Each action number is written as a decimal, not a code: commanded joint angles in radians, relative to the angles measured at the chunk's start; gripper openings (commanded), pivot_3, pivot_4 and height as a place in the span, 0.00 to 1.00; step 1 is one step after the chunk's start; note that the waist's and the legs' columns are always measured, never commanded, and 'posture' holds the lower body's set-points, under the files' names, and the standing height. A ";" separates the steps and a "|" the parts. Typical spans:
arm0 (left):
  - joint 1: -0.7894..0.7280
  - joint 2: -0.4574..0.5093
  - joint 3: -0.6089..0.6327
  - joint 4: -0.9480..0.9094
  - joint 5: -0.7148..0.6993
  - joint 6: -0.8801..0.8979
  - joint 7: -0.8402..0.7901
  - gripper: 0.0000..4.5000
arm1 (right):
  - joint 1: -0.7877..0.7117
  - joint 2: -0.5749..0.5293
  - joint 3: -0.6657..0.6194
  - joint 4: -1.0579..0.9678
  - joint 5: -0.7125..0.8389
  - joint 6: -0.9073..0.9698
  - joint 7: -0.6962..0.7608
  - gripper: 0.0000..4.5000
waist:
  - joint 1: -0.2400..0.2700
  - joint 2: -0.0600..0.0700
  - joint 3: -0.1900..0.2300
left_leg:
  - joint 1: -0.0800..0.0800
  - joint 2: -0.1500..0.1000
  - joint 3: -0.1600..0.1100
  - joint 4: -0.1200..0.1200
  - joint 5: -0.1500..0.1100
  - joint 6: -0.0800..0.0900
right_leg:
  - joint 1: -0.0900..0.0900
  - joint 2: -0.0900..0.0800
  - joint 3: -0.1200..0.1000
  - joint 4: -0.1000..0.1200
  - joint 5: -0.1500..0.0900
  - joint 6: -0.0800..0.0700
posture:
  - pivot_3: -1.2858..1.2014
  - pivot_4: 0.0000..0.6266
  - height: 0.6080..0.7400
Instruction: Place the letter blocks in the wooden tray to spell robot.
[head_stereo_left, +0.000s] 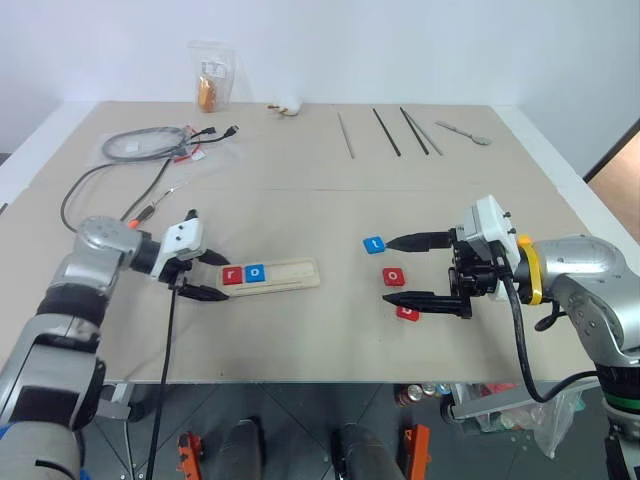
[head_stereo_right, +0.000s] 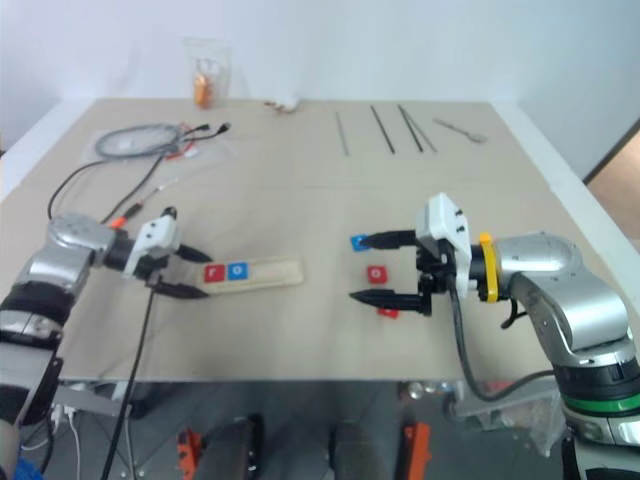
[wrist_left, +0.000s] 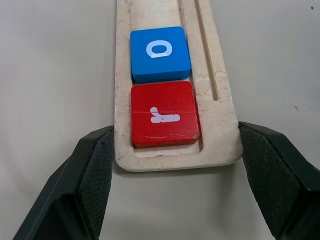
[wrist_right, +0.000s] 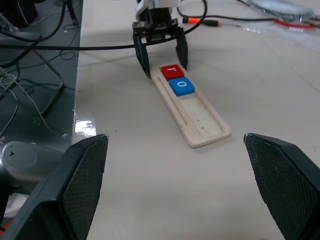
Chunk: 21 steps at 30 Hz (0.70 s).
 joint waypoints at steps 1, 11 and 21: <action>-0.038 -0.011 -0.013 0.062 0.031 -0.083 -0.020 0.71 | 0.022 -0.023 -0.062 -0.066 0.027 0.004 -0.017 1.00 | -0.004 0.000 0.000 | 0.000 0.000 0.000 0.000 -0.001 0.001 | 0.000 0.000 0.000 0.000 0.000 0.000 | 0.52 0.24 1.00; -0.060 -0.064 -0.012 0.202 0.115 -0.229 0.062 0.71 | 0.063 -0.034 -0.094 -0.105 0.044 0.021 -0.047 1.00 | -0.002 0.000 0.000 | 0.004 0.000 -0.001 0.005 -0.001 0.003 | 0.006 0.000 0.000 0.000 -0.002 0.003 | 0.52 0.24 1.00; -0.058 -0.083 0.015 0.227 0.124 -0.228 0.097 1.00 | 0.050 -0.040 -0.083 -0.086 0.035 0.013 -0.041 1.00 | -0.002 0.001 0.000 | 0.010 0.000 0.002 0.010 -0.001 0.004 | 0.013 -0.002 0.001 -0.001 0.002 -0.001 | 0.52 0.24 1.00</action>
